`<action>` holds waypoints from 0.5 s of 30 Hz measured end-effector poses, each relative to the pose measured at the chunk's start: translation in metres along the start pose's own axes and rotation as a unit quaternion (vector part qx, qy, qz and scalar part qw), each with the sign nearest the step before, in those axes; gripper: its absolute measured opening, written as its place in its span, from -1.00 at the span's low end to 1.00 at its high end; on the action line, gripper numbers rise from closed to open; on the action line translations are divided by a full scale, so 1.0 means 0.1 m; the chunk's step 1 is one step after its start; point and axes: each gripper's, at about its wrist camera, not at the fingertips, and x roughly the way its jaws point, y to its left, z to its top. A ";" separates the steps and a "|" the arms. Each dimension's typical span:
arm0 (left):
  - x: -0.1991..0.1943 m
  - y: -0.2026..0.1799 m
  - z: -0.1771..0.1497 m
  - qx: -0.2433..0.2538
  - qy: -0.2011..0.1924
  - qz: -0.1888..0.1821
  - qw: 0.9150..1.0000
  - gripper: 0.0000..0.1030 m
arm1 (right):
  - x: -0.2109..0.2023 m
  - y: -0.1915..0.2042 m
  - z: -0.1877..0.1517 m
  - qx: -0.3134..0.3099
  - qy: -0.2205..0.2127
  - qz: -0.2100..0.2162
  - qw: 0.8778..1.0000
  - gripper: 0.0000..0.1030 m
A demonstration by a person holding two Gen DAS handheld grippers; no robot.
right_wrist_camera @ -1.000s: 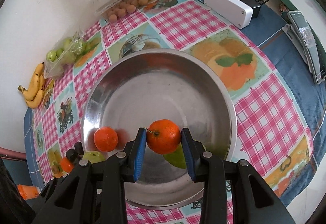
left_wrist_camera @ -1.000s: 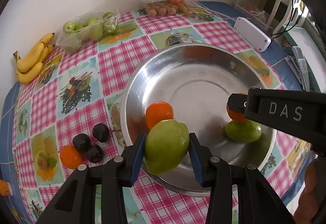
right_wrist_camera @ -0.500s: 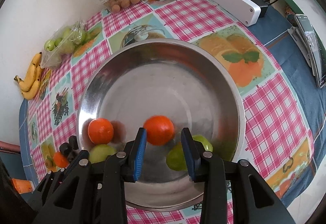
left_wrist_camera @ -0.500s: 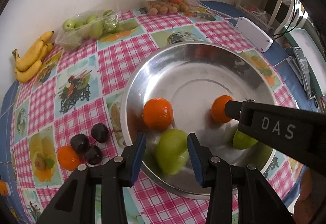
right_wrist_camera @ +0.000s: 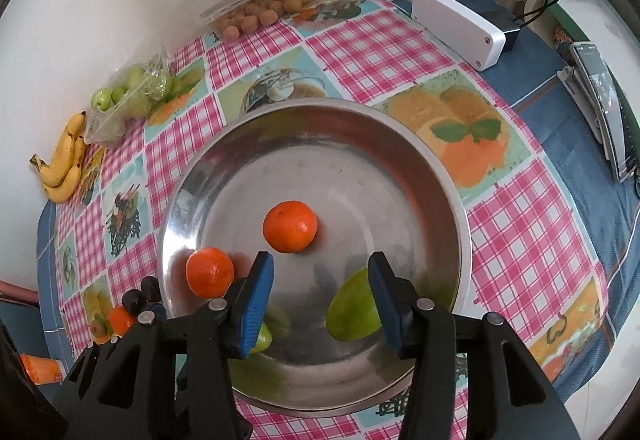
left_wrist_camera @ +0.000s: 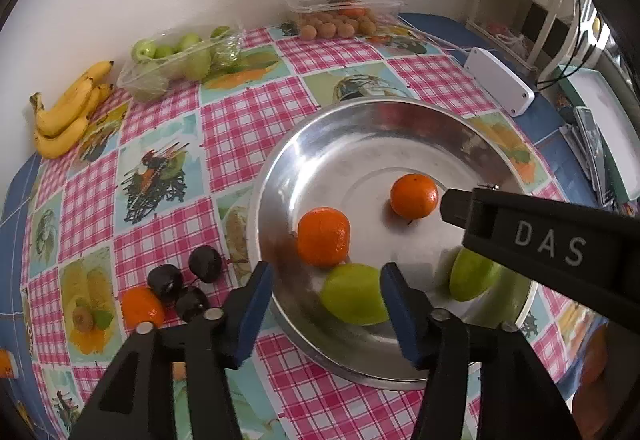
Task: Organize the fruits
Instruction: 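Open the right tool releasing the orange while the left tool releases the mango into the bowl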
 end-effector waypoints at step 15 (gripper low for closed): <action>-0.05 0.51 0.01 -0.109 0.020 0.035 0.993 0.65 | -0.08 0.02 -0.01 -0.014 -0.007 -0.021 1.000 0.25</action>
